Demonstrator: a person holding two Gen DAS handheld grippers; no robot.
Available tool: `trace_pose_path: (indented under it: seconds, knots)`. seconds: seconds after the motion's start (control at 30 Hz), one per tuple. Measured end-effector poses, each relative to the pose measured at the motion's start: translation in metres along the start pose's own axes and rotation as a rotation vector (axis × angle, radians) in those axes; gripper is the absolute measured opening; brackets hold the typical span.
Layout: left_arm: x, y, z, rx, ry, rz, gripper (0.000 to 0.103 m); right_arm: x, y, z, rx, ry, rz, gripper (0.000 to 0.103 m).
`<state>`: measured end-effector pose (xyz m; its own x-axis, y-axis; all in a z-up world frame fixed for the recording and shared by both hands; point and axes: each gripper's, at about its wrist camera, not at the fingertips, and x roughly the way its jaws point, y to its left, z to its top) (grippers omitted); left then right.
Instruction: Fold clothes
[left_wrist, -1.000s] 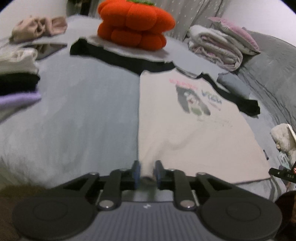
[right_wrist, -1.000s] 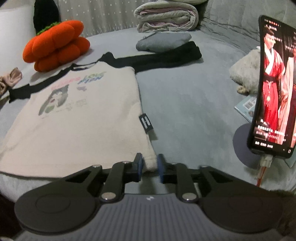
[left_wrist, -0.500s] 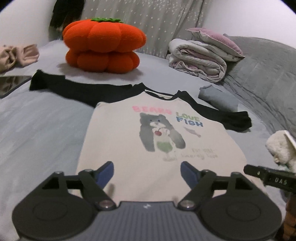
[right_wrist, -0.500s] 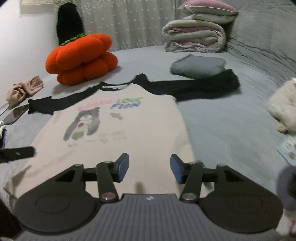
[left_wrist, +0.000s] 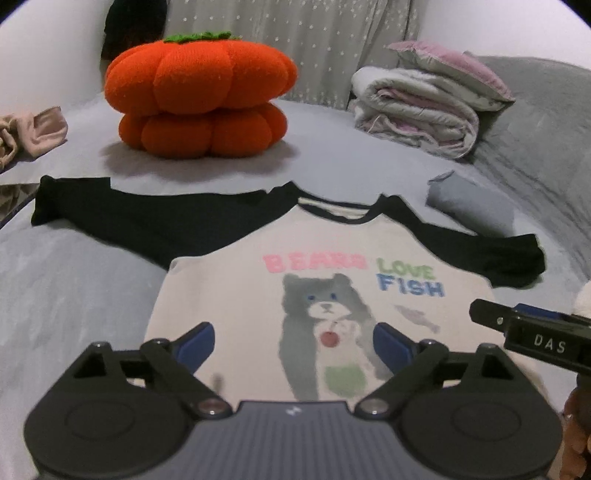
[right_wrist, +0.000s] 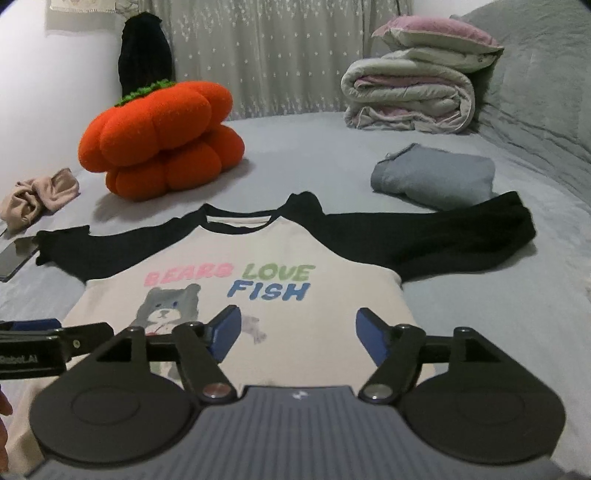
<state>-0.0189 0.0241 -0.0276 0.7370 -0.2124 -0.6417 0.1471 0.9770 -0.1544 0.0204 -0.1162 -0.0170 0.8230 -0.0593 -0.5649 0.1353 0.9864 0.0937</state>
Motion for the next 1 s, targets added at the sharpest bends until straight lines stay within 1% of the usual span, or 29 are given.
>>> trace_pose_path:
  seconds: [0.07, 0.13, 0.17, 0.2, 0.23, 0.27, 0.3, 0.4, 0.63, 0.8, 1.0]
  knots:
    - [0.012, 0.004, -0.006, 0.004, 0.035, 0.01, 0.094, 0.012, -0.002, -0.003, 0.007, 0.015, -0.007, 0.074]
    - [0.021, 0.009, -0.017, 0.01, 0.057, 0.015, 0.095, 0.023, -0.006, -0.011, 0.027, 0.041, -0.013, 0.078]
    - [0.021, 0.009, -0.025, 0.036, 0.035, 0.006, 0.1, 0.028, -0.008, -0.016, 0.037, 0.058, -0.017, 0.079]
    - [0.019, 0.008, -0.034, 0.073, -0.003, -0.007, 0.103, 0.033, -0.011, -0.023, 0.043, 0.073, -0.018, 0.083]
    - [0.017, 0.005, -0.042, 0.111, -0.026, -0.007, 0.103, 0.033, -0.012, -0.03, 0.027, 0.056, -0.009, 0.086]
    - [0.015, 0.002, -0.047, 0.137, -0.036, 0.002, 0.103, 0.031, -0.011, -0.037, 0.003, 0.028, 0.004, 0.096]
    - [0.013, 0.001, -0.048, 0.144, -0.038, 0.007, 0.103, 0.031, -0.009, -0.041, -0.017, 0.019, 0.017, 0.103]
    - [0.01, 0.001, -0.048, 0.14, -0.038, 0.01, 0.103, 0.028, -0.005, -0.041, -0.045, 0.026, 0.002, 0.103]
    - [0.005, 0.002, -0.053, 0.138, -0.039, 0.011, 0.103, 0.02, -0.007, -0.047, -0.059, 0.04, -0.003, 0.103]
    - [0.0, 0.002, -0.058, 0.137, -0.044, 0.019, 0.103, 0.011, -0.01, -0.055, -0.058, 0.036, -0.001, 0.103]
    - [-0.009, 0.005, -0.064, 0.131, -0.049, 0.005, 0.103, 0.001, -0.015, -0.061, -0.05, 0.037, 0.003, 0.103]
